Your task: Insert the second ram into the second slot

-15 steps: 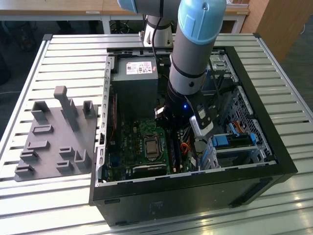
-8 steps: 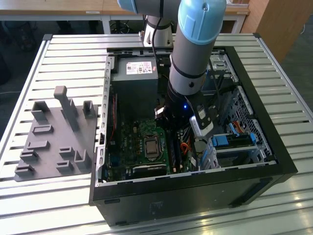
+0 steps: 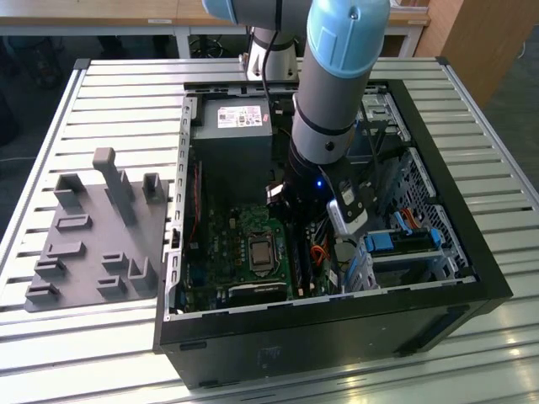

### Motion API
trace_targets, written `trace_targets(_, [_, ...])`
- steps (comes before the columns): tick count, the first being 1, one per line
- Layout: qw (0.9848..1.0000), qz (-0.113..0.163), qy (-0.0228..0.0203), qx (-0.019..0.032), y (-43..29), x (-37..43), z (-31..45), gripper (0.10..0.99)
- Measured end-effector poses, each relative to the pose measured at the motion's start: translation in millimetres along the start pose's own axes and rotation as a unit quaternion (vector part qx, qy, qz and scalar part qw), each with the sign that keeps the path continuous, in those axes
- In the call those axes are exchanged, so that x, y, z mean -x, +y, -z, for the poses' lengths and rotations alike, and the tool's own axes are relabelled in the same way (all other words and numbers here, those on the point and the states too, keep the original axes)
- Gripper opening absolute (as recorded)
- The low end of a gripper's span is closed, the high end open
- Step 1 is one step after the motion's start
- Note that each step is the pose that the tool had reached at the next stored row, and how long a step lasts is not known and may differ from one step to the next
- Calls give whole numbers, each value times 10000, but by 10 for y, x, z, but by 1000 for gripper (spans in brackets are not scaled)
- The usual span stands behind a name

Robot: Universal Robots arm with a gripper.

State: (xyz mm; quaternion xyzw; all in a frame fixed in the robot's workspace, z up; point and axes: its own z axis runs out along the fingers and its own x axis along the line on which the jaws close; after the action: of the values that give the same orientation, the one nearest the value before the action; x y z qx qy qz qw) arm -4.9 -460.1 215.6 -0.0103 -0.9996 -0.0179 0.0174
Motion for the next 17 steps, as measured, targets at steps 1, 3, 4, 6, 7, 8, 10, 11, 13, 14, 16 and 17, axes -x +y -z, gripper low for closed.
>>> trace_targets(1, [10000, 0, 1, 1, 0, 0, 9, 188])
trace_targets(3, [10000, 1, 4, 2, 2, -1, 41, 188])
trace_targets(4, [10000, 1, 6, 2, 3, -2, 59, 188])
trace_targets(6, [10000, 1, 8, 2, 4, -3, 99, 188])
trace_targets(7, [10000, 1, 10, 2, 5, -4, 120, 188])
trace_targets(8, [10000, 0, 10, 3, 5, -4, 137, 188])
trace_targets(10, [10000, 1, 11, 2, 6, -5, 152, 188])
trace_targets(11, [10000, 1, 11, 3, 6, -5, 152, 173])
trace_targets(13, [10000, 1, 11, 3, 6, -5, 149, 106])
trace_targets(14, [10000, 1, 10, 3, 6, -4, 144, 106])
trace_targets(16, [10000, 1, 1, 2, 5, -5, 135, 106])
trace_targets(17, [10000, 1, -2, 1, 5, -7, 134, 106])
